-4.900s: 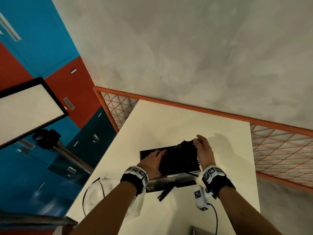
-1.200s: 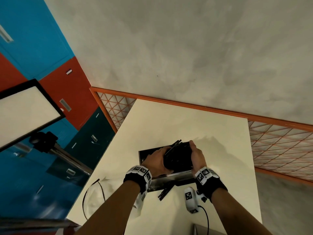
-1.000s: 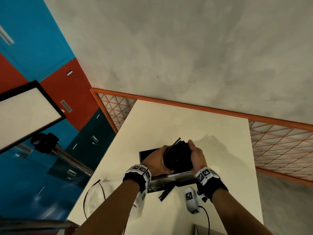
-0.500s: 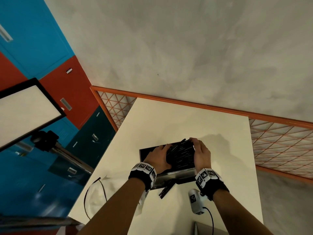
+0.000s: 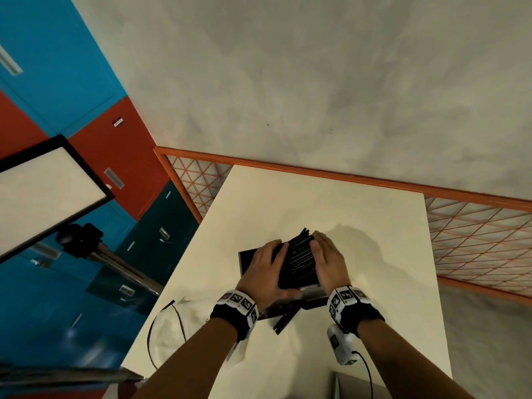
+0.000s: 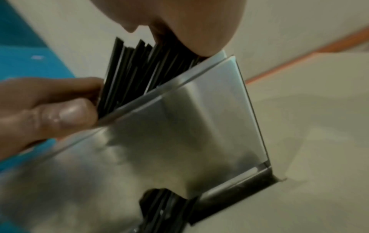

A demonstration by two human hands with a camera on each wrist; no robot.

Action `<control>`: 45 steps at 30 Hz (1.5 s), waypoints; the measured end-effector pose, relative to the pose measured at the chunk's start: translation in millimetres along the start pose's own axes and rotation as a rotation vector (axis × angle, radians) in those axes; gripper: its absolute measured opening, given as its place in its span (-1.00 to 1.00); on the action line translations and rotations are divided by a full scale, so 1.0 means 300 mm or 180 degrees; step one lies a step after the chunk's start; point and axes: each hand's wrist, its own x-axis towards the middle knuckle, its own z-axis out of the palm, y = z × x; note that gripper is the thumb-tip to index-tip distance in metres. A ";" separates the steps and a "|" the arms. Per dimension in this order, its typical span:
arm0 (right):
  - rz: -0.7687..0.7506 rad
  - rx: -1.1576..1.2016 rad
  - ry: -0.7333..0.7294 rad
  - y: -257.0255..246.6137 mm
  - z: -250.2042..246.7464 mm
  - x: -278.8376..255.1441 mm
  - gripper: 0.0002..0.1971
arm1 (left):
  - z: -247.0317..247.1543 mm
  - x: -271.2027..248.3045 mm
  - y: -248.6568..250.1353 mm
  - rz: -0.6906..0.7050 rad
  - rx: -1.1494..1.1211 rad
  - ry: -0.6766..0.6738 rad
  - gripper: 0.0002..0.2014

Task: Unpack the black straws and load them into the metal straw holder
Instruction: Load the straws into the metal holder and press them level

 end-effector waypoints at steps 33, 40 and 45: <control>0.2650 0.0530 -0.1399 0.177 0.180 -0.258 -0.80 | -0.070 0.171 -0.065 -0.0607 0.0145 -0.0844 0.19; 0.2806 0.1567 -0.1172 0.182 0.265 -0.201 -0.78 | -0.071 0.172 -0.066 -0.0607 0.0134 -0.0856 0.19; 0.2869 0.2067 -0.1017 0.164 0.297 -0.202 -0.86 | -0.068 0.172 -0.066 -0.0595 0.0110 -0.0826 0.19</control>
